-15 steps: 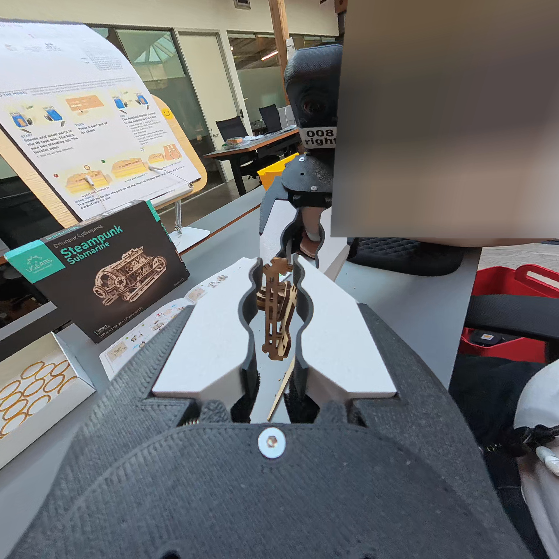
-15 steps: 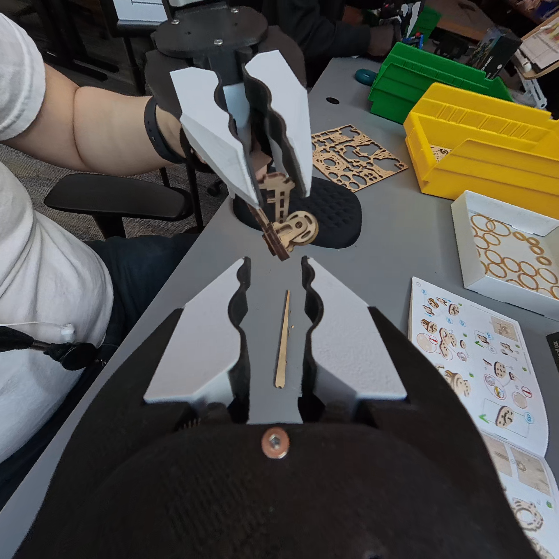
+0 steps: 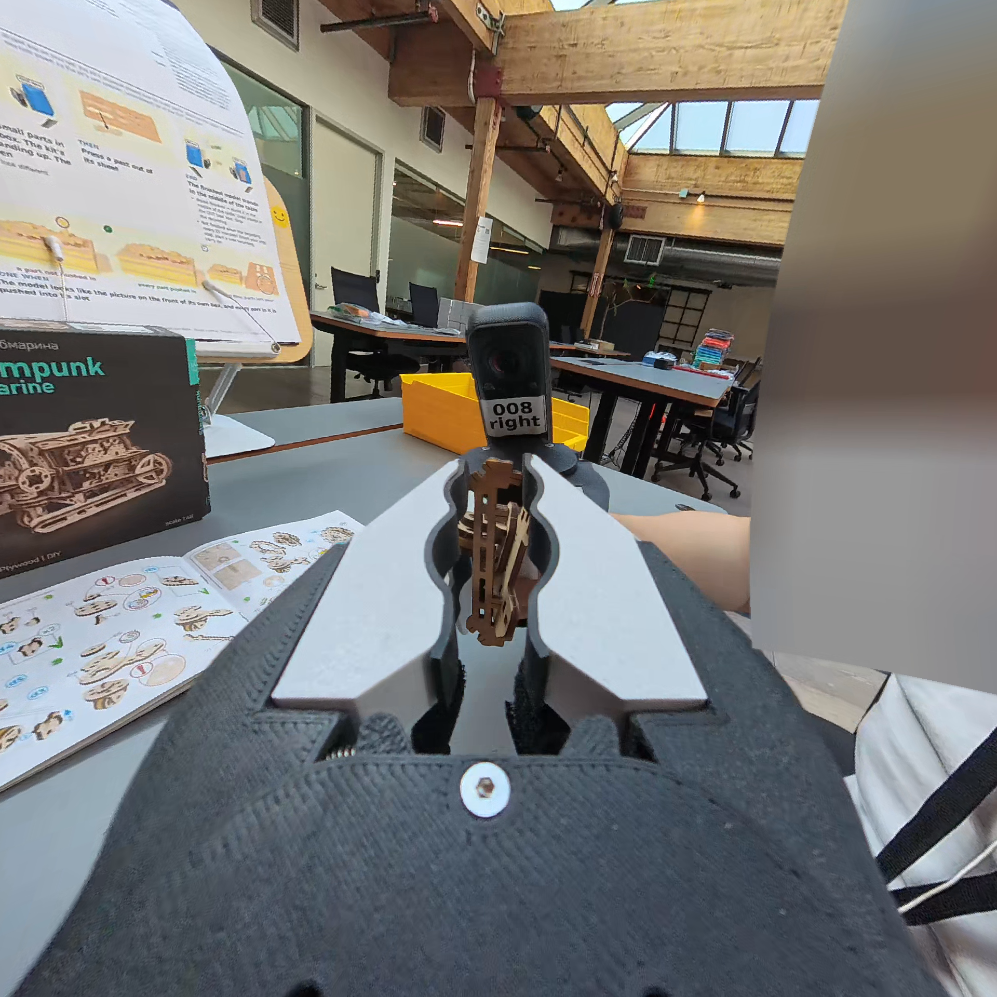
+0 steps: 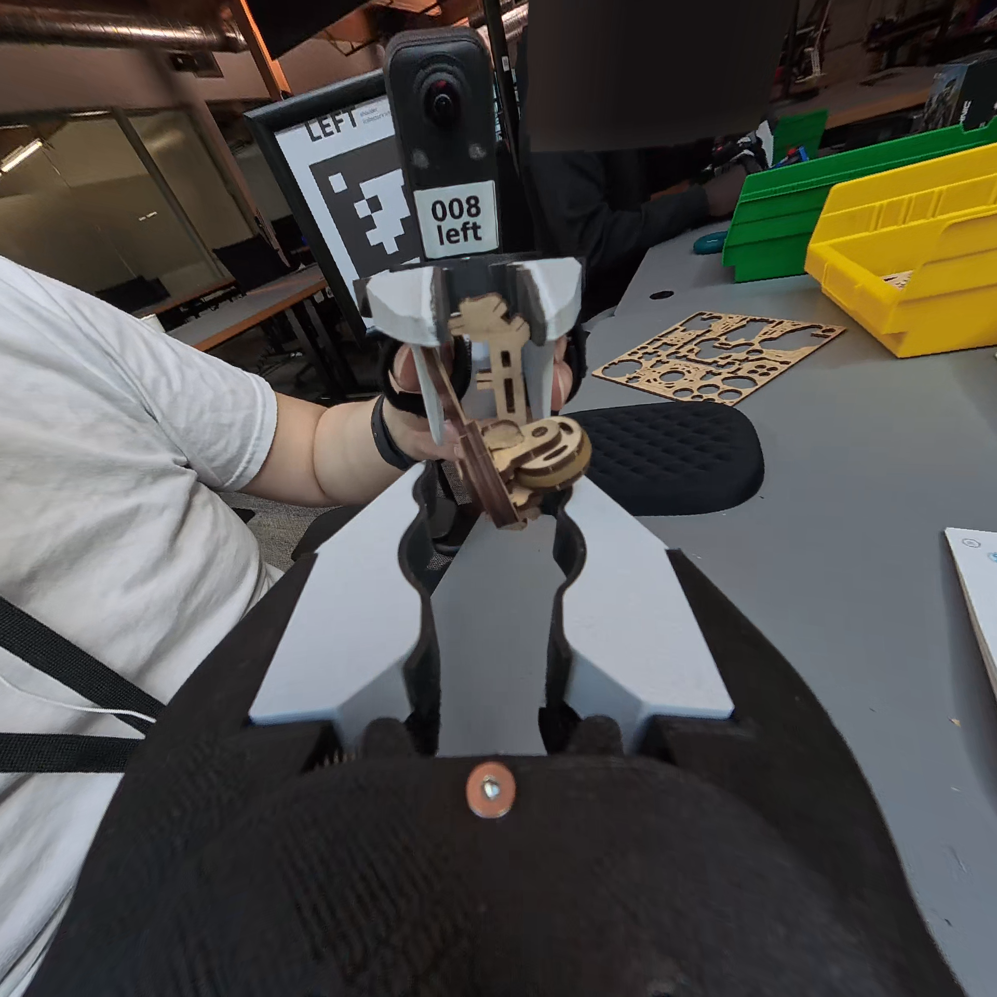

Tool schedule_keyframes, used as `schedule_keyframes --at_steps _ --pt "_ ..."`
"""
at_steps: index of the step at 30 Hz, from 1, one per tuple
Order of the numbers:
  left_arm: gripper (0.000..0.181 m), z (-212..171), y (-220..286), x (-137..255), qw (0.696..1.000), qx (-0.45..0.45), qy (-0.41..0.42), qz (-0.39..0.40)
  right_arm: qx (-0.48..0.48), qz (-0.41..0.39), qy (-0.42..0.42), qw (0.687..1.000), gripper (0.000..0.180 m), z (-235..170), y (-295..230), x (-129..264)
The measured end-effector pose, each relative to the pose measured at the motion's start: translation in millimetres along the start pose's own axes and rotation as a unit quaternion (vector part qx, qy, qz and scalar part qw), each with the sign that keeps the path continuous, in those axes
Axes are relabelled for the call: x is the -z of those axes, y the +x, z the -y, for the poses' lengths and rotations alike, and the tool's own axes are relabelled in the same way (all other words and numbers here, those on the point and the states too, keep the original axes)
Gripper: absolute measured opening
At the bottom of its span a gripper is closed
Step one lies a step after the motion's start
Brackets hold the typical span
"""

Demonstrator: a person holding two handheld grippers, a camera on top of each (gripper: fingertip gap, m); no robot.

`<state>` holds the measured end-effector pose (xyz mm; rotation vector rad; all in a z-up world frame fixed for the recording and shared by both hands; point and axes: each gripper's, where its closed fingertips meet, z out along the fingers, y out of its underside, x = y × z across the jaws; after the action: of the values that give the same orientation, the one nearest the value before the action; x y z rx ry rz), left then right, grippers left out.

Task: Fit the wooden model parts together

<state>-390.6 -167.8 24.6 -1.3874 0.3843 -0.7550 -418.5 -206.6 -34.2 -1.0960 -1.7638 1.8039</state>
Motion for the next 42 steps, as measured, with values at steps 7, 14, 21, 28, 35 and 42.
schedule_keyframes --at_steps 7,14,21,28,35,42 --pt "0.017 8.6 -1.6 -3.4 0.998 0.029 0.057 0.006 0.048 -0.064 0.007 0.997 0.044 1.5 7.0 -8.1" --pt "0.017 14.7 10.5 -4.1 0.995 0.052 0.077 -0.041 0.074 -0.056 0.002 0.996 0.021 2.1 -0.3 -6.6" --pt "0.027 11.6 21.1 0.0 0.997 -0.046 0.044 -0.041 0.117 -0.046 -0.007 0.992 0.016 -0.7 -7.4 -6.2" --pt "0.044 8.1 49.3 6.3 0.974 -0.221 0.01 -0.041 0.157 -0.025 0.02 0.987 0.016 6.2 -19.9 -5.6" --pt "0.042 3.1 55.6 -1.6 0.973 -0.225 -0.016 -0.046 0.191 0.008 0.027 0.981 0.016 5.5 -36.6 -9.0" --pt "0.028 0.1 54.8 -5.4 0.976 -0.211 -0.025 -0.04 0.132 0.023 0.022 0.991 0.015 4.9 -37.1 -10.4"
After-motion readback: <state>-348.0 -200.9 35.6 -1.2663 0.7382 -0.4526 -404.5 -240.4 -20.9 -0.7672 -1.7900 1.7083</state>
